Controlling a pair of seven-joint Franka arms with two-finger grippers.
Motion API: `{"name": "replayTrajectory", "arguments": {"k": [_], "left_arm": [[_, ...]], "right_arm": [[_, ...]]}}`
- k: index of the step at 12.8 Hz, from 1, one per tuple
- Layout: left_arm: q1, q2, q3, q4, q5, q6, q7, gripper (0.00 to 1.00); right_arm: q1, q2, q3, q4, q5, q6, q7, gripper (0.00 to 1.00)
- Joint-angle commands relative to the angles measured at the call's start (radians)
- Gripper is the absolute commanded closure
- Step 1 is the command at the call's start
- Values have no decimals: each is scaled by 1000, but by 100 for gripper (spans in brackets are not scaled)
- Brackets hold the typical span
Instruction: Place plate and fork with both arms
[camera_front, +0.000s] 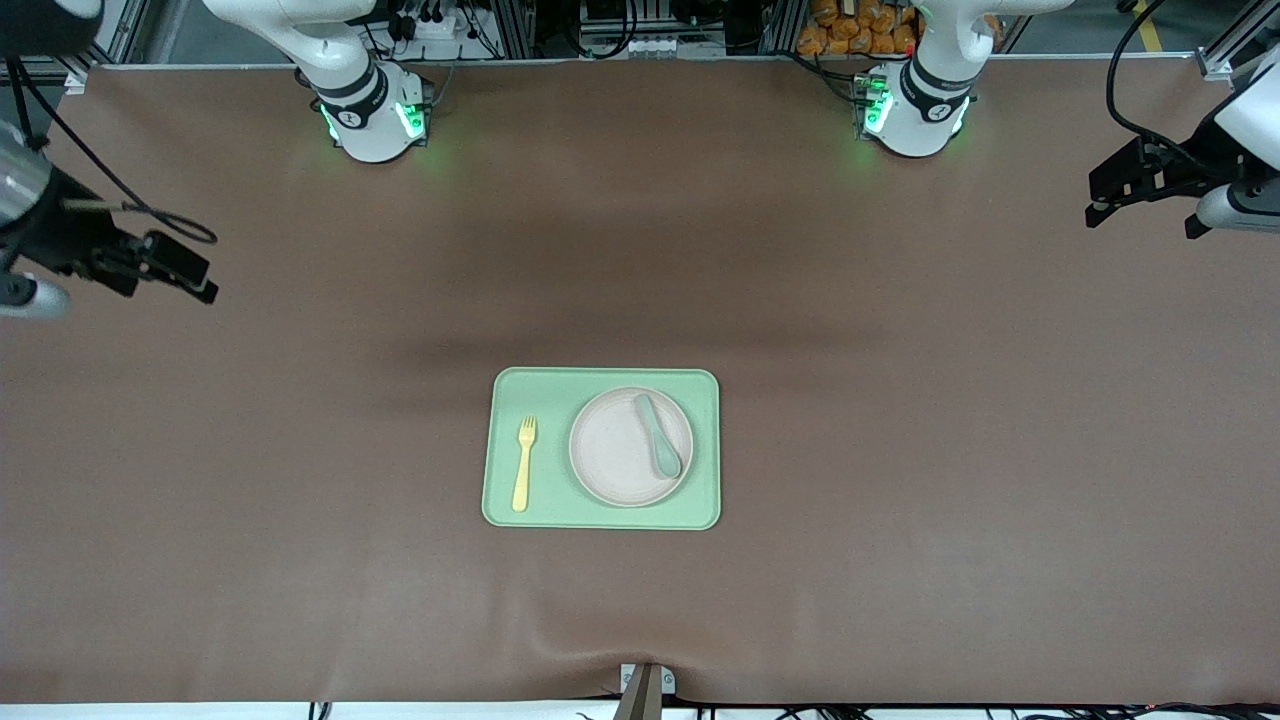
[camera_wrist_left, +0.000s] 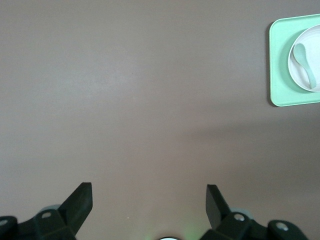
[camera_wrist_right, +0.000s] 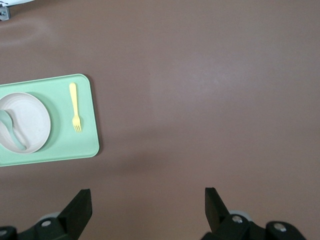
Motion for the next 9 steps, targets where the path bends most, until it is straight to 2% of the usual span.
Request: {"name": "replayTrajectory", "arguments": {"k": [1,9], "left_arm": [[21,-13,-5,-6,-15,6,17,0],[21,-15,-5,-7,-12,4,-4,0]], "right_arm": [[-30,-44,14,-40,-9,-3,-22,0],[-26,-15,16,16,-49,-3,-25,0]]}}
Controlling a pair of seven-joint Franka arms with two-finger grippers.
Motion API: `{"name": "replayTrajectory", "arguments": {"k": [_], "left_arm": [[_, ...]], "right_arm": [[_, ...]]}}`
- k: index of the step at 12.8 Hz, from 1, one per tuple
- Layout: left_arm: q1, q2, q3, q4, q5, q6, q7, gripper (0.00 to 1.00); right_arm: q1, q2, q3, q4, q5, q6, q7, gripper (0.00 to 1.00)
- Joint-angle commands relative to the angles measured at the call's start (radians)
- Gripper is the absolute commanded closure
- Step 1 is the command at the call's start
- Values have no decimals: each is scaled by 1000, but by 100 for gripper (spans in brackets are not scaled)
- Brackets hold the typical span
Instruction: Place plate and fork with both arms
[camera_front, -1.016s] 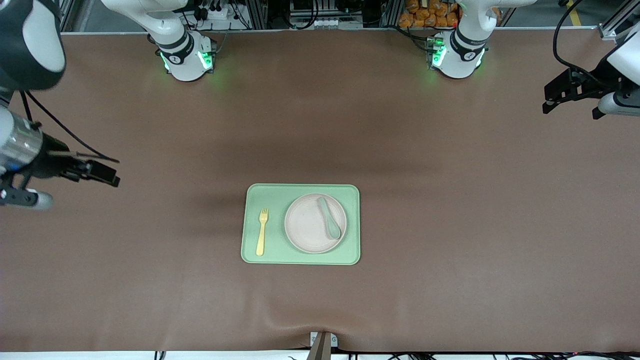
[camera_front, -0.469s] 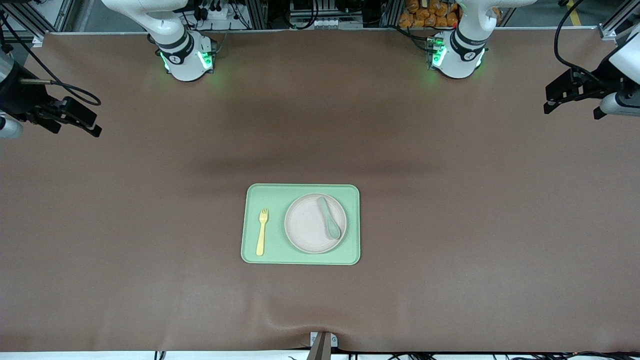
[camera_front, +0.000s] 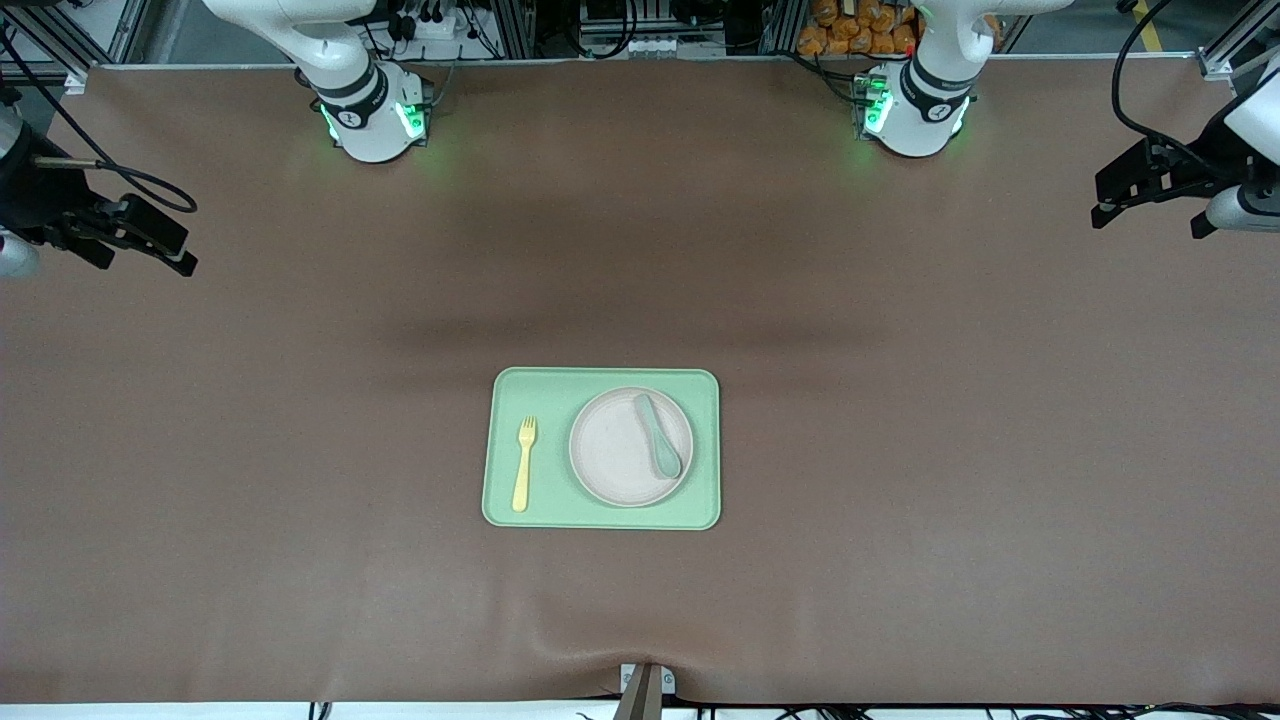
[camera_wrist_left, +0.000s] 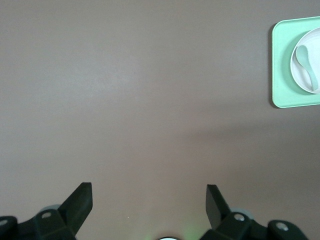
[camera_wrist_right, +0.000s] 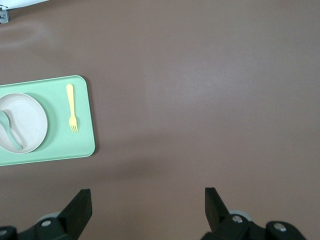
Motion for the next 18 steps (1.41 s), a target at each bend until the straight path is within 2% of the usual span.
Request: {"name": "replayTrajectory", "arguments": {"k": [1,6,8,18], "left_arm": [[11,-15,-6,-7,-12,4,-2,0],[14,-15,-6,-7,-12,4,-2,0],[14,-15,-6,-7,-12,4,-2,0],[23,-15,-6,-9,-14,4,-2,0]], "right_arm": [[-23,17,15,21,-27,-3,-14,0],[-45,29,11,27,-24,-3,-101,0],[-156,32,98,27,-20,-3,-144,0],[-155,25,103,22,-17,-32,-137,0]]}}
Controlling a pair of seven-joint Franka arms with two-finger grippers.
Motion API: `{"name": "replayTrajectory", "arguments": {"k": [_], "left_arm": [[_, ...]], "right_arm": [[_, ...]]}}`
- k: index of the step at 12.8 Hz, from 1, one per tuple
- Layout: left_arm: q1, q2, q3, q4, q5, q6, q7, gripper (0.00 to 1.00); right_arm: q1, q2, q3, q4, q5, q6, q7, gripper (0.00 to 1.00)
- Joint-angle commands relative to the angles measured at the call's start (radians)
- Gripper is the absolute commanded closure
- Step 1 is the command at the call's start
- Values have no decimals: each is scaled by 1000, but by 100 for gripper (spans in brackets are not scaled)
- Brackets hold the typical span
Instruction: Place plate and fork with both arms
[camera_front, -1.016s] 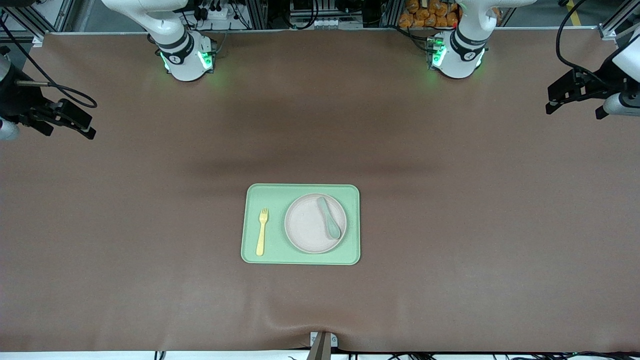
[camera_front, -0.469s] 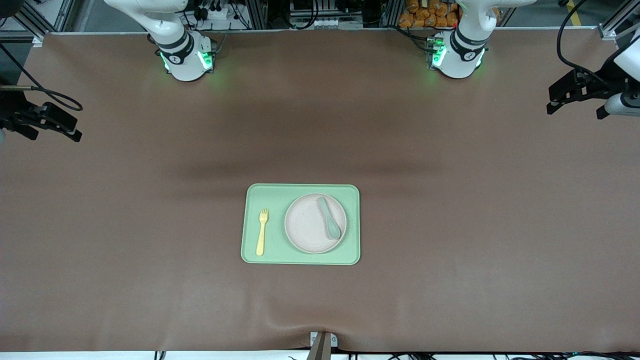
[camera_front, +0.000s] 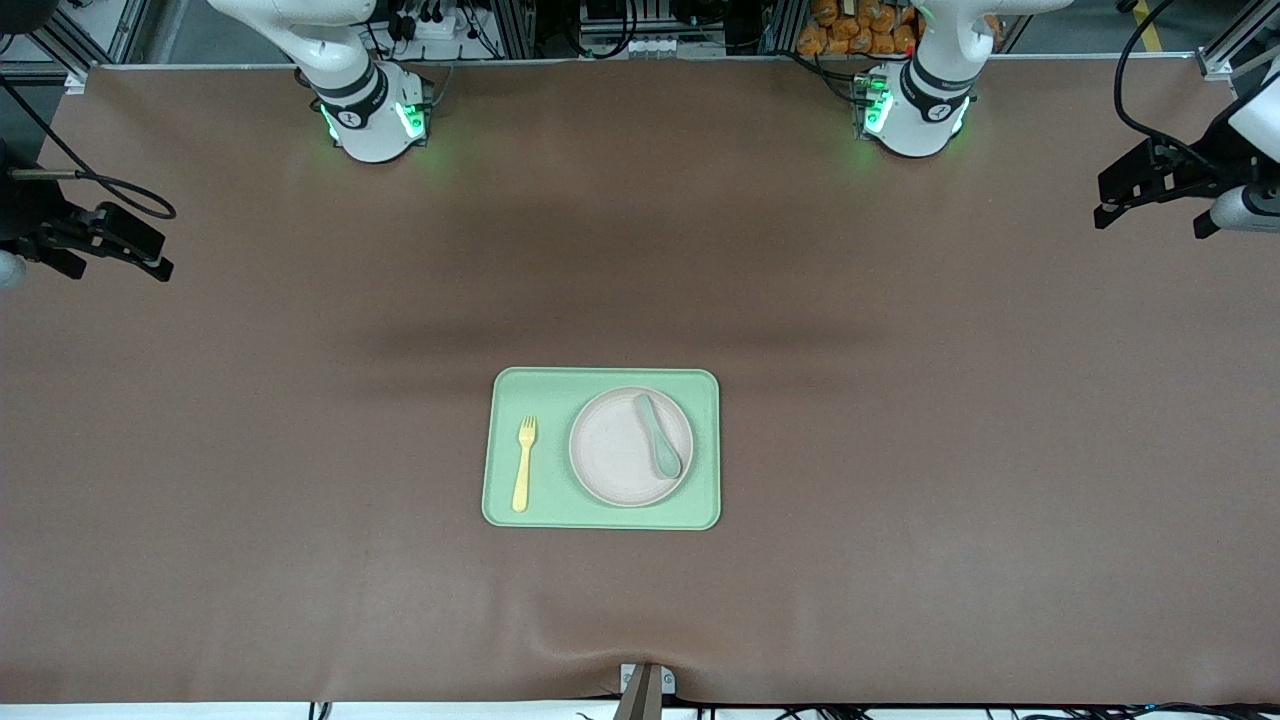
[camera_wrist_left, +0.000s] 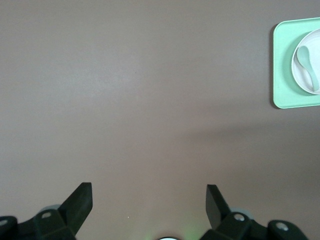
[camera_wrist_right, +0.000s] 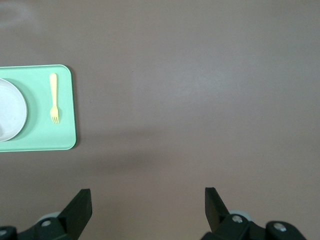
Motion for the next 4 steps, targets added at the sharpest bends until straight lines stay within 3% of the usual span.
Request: {"name": "replayTrajectory", "arguments": {"k": [1,4], "left_arm": [[20,-15,-6,-9,-14,4,-1,0],[20,-15,-6,-9,-15,4,-1,0]], "right_arm": [[-19,4,18,21,1,-18,-9,0],[-10,4,18,21,1,-16,-9,0]]}}
